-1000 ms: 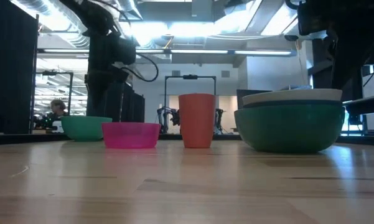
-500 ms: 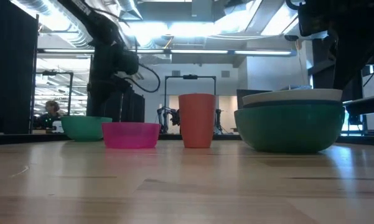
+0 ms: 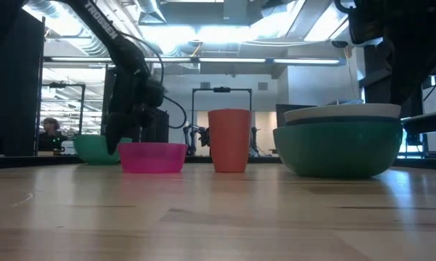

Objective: Nest bowls inside each other
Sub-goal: Stack the light green bowl on top of the white bowl

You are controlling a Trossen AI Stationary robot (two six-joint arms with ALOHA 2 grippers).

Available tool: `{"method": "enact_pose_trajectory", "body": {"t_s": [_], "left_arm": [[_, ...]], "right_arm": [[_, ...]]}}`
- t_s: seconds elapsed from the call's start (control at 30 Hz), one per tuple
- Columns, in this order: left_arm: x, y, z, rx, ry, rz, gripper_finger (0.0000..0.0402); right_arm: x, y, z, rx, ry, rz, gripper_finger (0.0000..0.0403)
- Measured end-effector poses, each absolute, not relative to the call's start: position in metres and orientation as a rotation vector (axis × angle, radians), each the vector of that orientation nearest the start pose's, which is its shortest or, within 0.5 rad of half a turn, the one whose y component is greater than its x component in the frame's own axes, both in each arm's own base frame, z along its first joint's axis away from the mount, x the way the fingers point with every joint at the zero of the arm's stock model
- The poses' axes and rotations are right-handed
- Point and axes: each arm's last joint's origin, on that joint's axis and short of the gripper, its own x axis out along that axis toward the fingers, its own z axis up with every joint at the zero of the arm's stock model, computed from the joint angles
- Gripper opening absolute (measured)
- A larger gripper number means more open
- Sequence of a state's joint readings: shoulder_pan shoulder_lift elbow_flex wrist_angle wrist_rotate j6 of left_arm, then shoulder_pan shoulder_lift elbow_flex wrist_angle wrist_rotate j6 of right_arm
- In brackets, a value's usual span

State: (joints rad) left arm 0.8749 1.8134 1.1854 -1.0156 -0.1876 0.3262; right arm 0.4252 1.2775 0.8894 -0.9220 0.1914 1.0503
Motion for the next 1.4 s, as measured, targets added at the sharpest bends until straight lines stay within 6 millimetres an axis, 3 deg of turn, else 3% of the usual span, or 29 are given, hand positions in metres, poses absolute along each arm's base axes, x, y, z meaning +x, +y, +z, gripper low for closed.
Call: {"method": "enact_pose_trajectory", "body": {"t_s": [0.13,0.3,0.57,0.8,1.03,1.23,1.4], "left_arm": [[0.200,0.229,0.179,-0.301,1.704,0.476,0.0001],[0.220,0.198,0.222,-0.163,1.677,0.373,0.0000],[0.286,0.114,0.300,0.178,1.482,0.138,0.0000],[0.350,0.069,0.325,0.310,1.271,0.027,0.0000],[0.402,0.009,0.345,0.396,1.065,-0.095,0.0000],[0.442,-0.020,0.330,0.394,0.963,-0.165,0.0000],[0.457,-0.040,0.310,0.398,0.964,-0.198,0.0000]], "right_arm": [[0.198,0.085,0.229,0.521,1.169,-0.478,0.0209],[0.186,0.094,0.234,0.529,1.118,-0.504,0.0209],[0.157,0.131,0.238,0.569,1.012,-0.506,0.0209],[0.122,0.161,0.237,0.614,0.952,-0.474,0.0209],[0.092,0.178,0.236,0.648,0.921,-0.428,0.0209],[0.088,0.178,0.235,0.640,0.923,-0.429,0.0209],[0.088,0.177,0.235,0.631,0.923,-0.436,0.0209]]}}
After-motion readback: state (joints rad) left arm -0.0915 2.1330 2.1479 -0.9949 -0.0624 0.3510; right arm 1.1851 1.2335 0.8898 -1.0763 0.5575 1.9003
